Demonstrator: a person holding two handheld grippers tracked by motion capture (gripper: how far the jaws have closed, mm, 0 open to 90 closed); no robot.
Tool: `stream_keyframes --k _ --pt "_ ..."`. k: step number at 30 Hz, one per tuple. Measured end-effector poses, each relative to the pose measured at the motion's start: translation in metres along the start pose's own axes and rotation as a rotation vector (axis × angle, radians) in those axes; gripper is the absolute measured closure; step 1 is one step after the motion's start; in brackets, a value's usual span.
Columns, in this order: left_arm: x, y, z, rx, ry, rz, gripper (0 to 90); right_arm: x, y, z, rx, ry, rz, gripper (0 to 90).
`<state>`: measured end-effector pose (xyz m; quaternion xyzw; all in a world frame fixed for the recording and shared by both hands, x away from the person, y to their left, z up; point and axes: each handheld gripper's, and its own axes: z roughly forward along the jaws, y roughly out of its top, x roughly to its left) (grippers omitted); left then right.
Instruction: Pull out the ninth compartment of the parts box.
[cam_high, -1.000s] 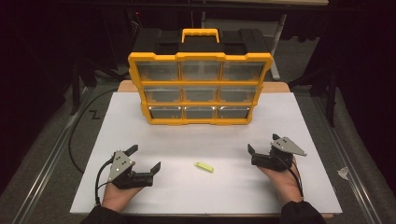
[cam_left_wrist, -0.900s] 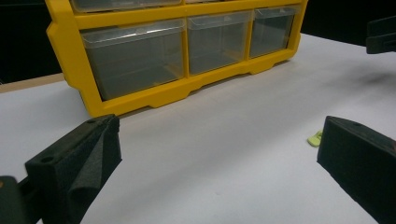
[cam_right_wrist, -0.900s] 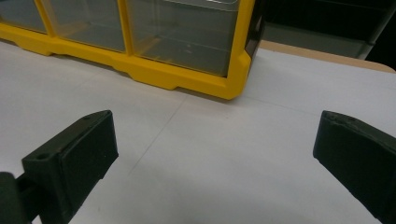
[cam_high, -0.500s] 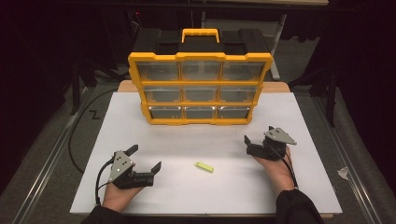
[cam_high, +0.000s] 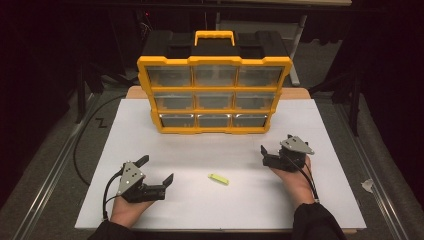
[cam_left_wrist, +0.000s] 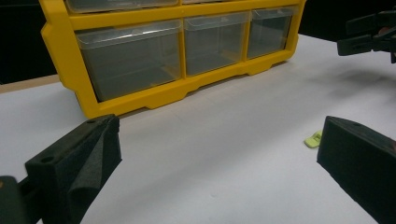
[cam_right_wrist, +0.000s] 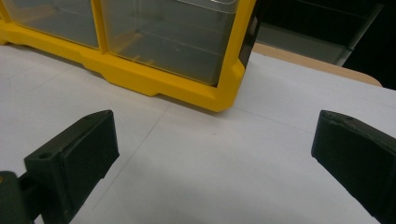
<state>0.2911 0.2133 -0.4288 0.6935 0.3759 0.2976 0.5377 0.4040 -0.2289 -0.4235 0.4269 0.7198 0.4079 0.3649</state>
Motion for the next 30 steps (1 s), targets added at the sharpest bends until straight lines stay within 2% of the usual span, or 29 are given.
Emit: stream_keyframes --k 5,8,9,13,21,26,27,29,30 --pt "0.000 0.000 0.000 -0.003 -0.003 0.005 0.2 0.000 -0.002 -0.006 0.018 -0.019 -0.042 1.2" --pt "-0.001 0.000 0.000 -0.004 -0.004 0.005 0.2 -0.001 -0.003 -0.007 0.024 -0.022 -0.044 1.2" --pt "0.000 0.000 0.000 -0.004 -0.007 0.002 0.2 -0.001 -0.005 -0.008 0.032 -0.034 -0.065 1.2" --pt "-0.001 0.000 0.000 -0.008 -0.008 0.001 0.2 -0.002 -0.007 -0.010 0.045 -0.045 -0.091 1.2" --pt "-0.002 0.000 0.000 -0.008 -0.010 0.004 0.2 -0.001 -0.009 -0.014 0.046 -0.050 -0.125 1.2" --pt "-0.002 0.000 0.000 -0.007 -0.013 0.002 0.2 0.003 -0.007 -0.015 0.065 -0.040 -0.193 1.2" --pt "-0.002 0.000 0.000 -0.006 -0.012 0.003 0.2 0.006 -0.007 -0.016 0.067 -0.036 -0.225 1.1" --pt "-0.003 0.000 0.000 -0.005 -0.010 0.005 0.2 0.007 -0.007 -0.016 0.070 -0.034 -0.229 1.1" --pt "-0.003 0.000 0.000 -0.005 -0.009 0.006 0.2 0.009 -0.007 -0.016 0.073 -0.033 -0.248 1.0"
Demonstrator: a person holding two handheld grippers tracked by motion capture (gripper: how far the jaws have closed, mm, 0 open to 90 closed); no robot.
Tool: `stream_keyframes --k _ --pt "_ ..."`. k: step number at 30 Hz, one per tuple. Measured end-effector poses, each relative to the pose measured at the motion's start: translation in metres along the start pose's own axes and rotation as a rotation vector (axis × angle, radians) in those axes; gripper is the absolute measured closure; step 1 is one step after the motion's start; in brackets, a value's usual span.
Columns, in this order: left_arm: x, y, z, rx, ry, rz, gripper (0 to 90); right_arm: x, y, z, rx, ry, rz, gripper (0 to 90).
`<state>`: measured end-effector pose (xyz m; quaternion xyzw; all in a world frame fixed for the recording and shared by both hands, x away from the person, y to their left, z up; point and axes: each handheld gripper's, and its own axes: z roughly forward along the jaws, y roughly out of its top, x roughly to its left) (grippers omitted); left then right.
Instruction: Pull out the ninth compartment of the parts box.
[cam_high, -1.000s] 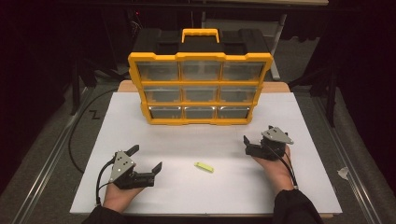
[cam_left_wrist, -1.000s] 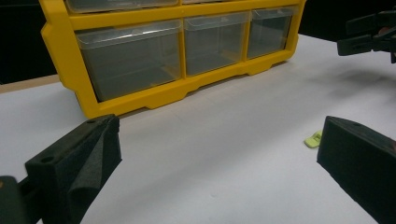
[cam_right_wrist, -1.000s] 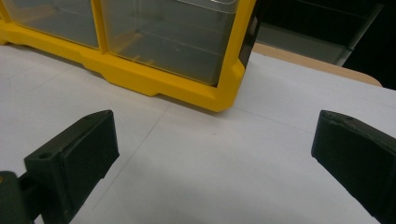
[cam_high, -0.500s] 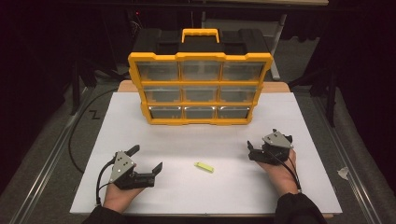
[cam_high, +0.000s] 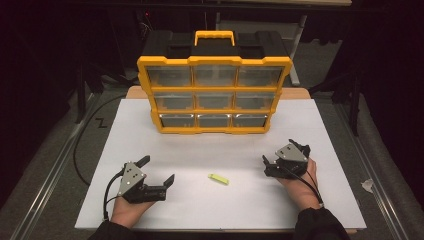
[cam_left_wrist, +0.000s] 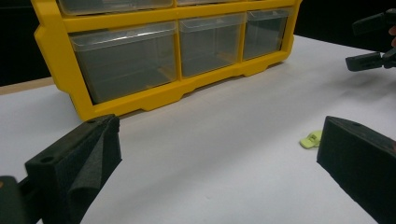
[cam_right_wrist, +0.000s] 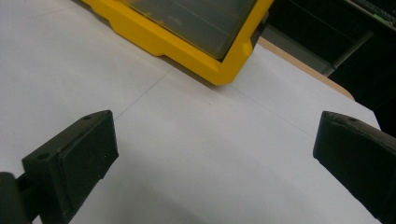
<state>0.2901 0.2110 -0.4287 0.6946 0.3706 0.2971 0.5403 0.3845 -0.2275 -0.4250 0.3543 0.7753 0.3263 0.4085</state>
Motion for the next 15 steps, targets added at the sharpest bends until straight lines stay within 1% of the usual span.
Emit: stream_keyframes --k 1,2,5,6,15 --pt "0.000 0.000 0.000 -0.002 0.001 0.002 0.2 0.002 0.001 0.000 0.003 -0.002 -0.028 1.0" --pt "0.000 0.000 0.000 -0.002 0.001 0.002 0.2 0.002 0.001 0.000 0.003 -0.002 -0.028 1.0" --pt "0.000 0.000 0.000 -0.002 0.000 0.004 0.2 0.006 0.001 0.000 0.010 -0.004 -0.059 1.1" --pt "0.000 0.000 0.000 -0.001 0.000 0.005 0.2 0.007 0.002 0.000 0.013 -0.007 -0.077 1.1" --pt "-0.001 0.000 0.000 -0.003 0.001 0.012 0.2 0.014 0.004 -0.002 0.017 -0.027 -0.159 1.1"
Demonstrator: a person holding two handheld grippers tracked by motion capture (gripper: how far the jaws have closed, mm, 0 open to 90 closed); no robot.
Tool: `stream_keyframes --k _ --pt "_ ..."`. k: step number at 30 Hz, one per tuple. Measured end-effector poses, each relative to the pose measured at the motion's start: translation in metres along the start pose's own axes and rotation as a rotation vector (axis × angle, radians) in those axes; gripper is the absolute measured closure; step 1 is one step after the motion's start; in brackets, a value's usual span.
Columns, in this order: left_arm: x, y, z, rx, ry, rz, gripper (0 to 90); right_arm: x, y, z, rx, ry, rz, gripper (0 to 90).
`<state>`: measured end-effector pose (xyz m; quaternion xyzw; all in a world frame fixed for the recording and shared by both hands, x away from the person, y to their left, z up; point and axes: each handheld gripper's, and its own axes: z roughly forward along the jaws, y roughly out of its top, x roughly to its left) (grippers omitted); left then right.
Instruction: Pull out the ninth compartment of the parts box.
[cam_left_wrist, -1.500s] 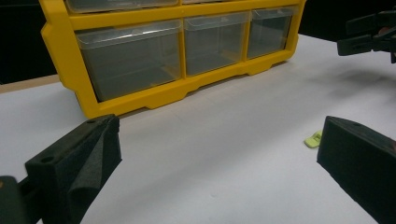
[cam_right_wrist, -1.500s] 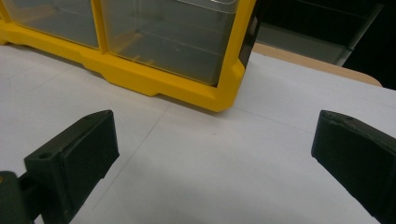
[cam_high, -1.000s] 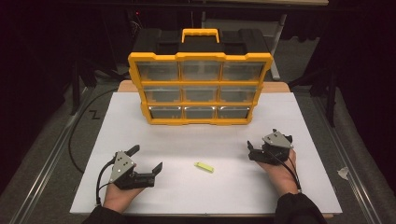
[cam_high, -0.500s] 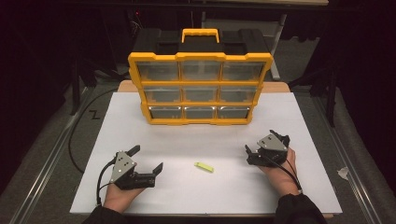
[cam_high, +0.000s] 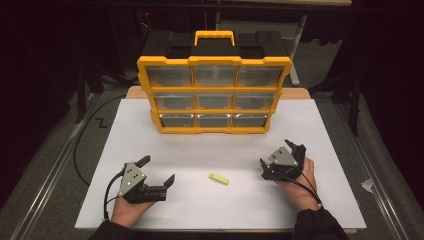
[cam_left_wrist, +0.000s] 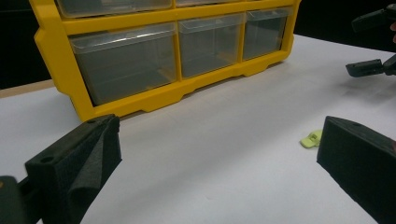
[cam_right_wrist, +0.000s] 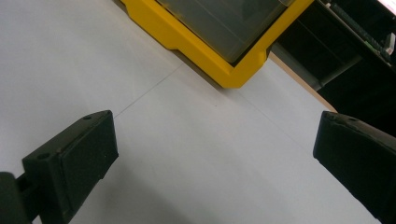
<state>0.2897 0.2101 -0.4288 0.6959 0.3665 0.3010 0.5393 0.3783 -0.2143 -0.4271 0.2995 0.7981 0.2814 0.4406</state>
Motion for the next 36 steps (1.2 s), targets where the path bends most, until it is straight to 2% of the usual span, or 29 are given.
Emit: stream_keyframes --k 9,13,16,19,21,22,23,24,26,36 --pt "-0.001 0.000 0.000 0.001 0.001 0.008 0.2 0.006 0.003 -0.001 0.005 -0.023 -0.073 1.1" --pt "-0.001 0.000 0.000 0.002 0.000 0.010 0.2 0.008 0.004 -0.002 0.013 -0.037 -0.126 1.1" --pt "-0.001 0.000 0.000 0.001 -0.001 0.011 0.2 0.011 0.004 -0.002 0.011 -0.043 -0.141 1.1" --pt "-0.001 0.000 0.000 0.001 -0.002 0.012 0.2 0.011 0.005 -0.003 0.016 -0.052 -0.185 1.1" --pt "-0.001 0.000 0.000 0.001 -0.003 0.012 0.2 0.013 0.006 -0.003 0.018 -0.053 -0.179 1.1" --pt "-0.001 0.000 0.000 0.001 -0.003 0.012 0.2 0.013 0.006 -0.003 0.020 -0.057 -0.198 1.1" --pt "-0.001 0.000 0.000 0.002 -0.003 0.012 0.2 0.014 0.006 -0.003 0.017 -0.059 -0.191 1.1" --pt "-0.001 0.000 0.001 0.003 -0.004 0.013 0.2 0.014 0.006 -0.003 0.019 -0.063 -0.217 1.1" --pt "-0.001 0.000 0.001 0.002 -0.005 0.012 0.2 0.016 0.006 -0.003 0.019 -0.066 -0.216 1.1" --pt "-0.002 0.000 0.001 -0.001 -0.006 0.012 0.2 0.021 0.008 -0.004 0.043 -0.102 -0.327 1.1"
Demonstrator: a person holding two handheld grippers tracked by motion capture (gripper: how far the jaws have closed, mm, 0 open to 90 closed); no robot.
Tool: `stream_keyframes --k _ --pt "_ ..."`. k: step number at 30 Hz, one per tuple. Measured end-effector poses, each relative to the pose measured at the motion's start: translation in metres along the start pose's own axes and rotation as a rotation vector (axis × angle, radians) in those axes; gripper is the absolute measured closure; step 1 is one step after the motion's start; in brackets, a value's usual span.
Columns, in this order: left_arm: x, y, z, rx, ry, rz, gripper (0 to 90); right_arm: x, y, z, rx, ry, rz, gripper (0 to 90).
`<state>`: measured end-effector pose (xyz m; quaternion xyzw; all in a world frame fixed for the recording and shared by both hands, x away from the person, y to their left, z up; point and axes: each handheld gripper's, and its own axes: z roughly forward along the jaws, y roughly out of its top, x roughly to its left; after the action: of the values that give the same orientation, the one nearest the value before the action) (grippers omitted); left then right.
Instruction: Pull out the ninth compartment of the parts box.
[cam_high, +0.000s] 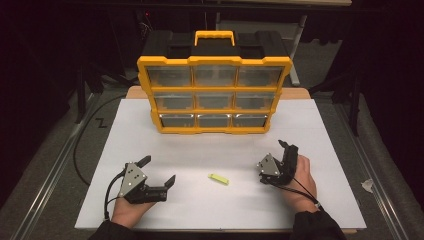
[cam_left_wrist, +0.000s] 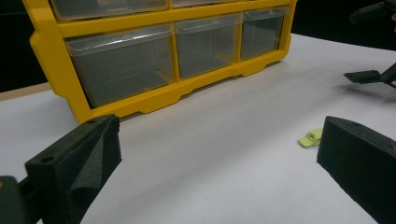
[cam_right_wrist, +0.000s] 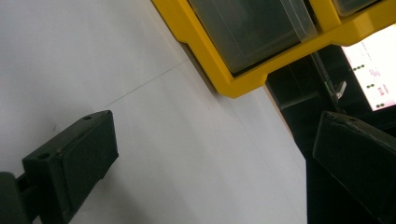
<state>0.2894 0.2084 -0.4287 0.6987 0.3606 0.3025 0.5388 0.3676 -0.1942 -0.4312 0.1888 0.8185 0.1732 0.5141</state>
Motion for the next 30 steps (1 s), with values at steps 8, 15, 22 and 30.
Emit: stream_keyframes --k 8,15,22,30 --pt "0.000 0.000 0.000 0.000 -0.001 0.001 0.2 0.006 0.005 -0.003 -0.009 -0.028 -0.103 1.1" --pt "0.000 0.000 0.000 -0.001 -0.003 0.002 0.2 0.010 0.009 -0.006 -0.011 -0.043 -0.207 1.1" --pt "-0.001 0.000 0.000 -0.001 -0.005 0.003 0.2 0.014 0.011 -0.009 -0.012 -0.060 -0.288 1.2" --pt "-0.001 0.000 0.000 0.001 -0.002 0.010 0.2 0.016 0.012 -0.011 -0.004 -0.084 -0.369 1.7"
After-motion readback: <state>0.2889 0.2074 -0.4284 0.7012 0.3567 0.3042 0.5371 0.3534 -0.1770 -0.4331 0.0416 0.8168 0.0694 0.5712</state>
